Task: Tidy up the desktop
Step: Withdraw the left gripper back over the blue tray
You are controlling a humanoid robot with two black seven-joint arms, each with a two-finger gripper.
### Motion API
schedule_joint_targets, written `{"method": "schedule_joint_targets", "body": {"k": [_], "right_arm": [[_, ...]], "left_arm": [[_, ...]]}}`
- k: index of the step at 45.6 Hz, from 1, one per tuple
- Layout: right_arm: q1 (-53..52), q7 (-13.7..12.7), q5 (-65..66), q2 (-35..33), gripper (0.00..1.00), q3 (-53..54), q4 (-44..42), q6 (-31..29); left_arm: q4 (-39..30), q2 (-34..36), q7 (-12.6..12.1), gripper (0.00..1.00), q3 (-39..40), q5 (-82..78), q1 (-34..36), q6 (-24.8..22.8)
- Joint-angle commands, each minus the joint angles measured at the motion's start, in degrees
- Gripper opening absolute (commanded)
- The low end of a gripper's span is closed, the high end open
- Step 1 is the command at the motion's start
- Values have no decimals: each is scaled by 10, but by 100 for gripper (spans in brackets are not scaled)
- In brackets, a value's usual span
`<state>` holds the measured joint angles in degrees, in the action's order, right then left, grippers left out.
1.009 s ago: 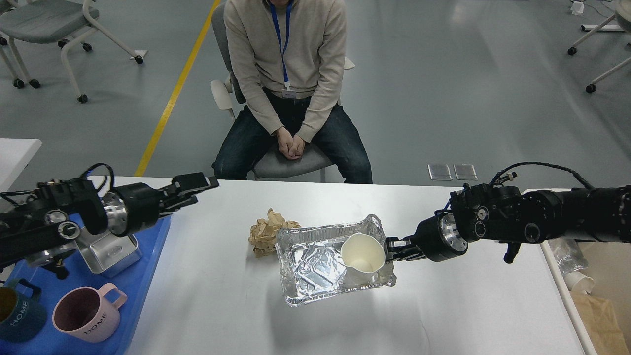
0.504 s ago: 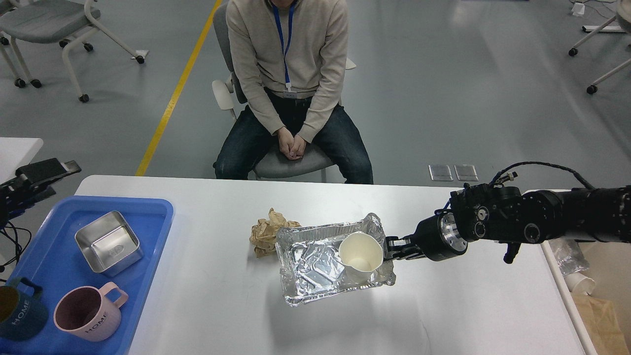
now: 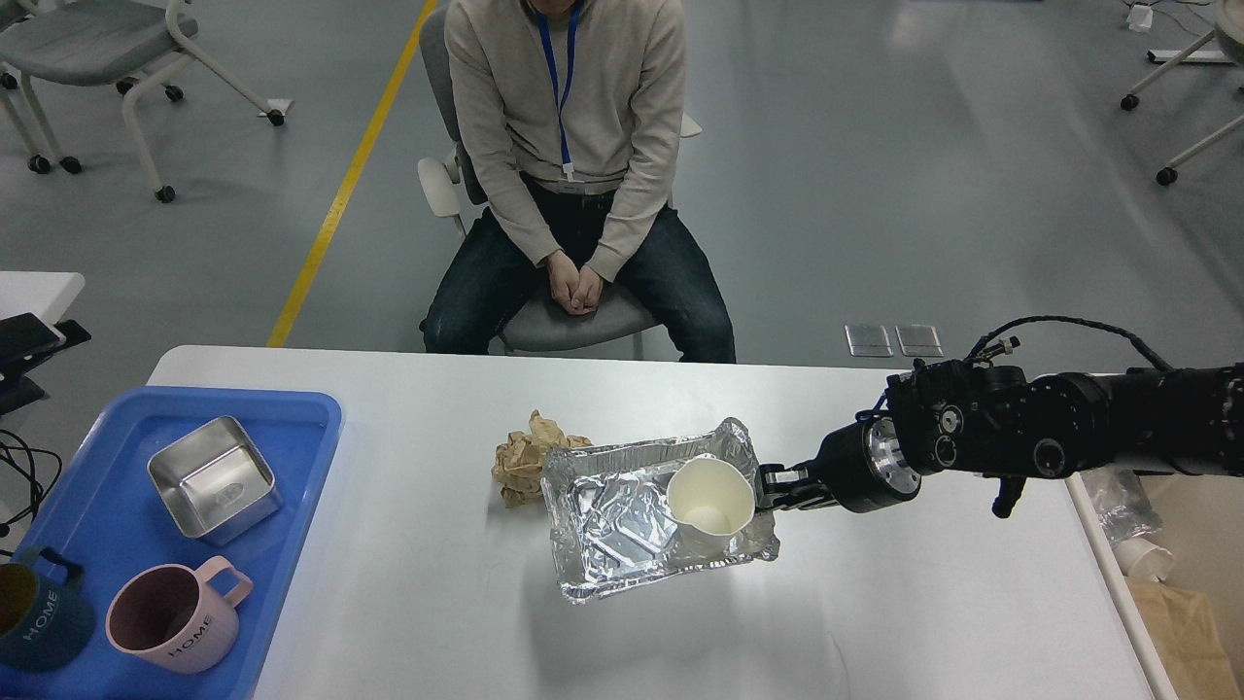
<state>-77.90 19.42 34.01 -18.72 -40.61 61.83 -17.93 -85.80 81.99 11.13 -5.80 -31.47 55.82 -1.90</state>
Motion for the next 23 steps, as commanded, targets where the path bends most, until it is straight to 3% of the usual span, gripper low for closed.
{"method": "schedule_joint_targets", "body": {"k": [1,23], "right_arm": [[-1,0,0,-1,0,0,4,1],[-3,1,1,-1,0,-2,11,8]], "left_arm": [[6,-50,-6,83,0,-3,0,3],[103,-293,-6,85,-26,-11,-1,20]]}}
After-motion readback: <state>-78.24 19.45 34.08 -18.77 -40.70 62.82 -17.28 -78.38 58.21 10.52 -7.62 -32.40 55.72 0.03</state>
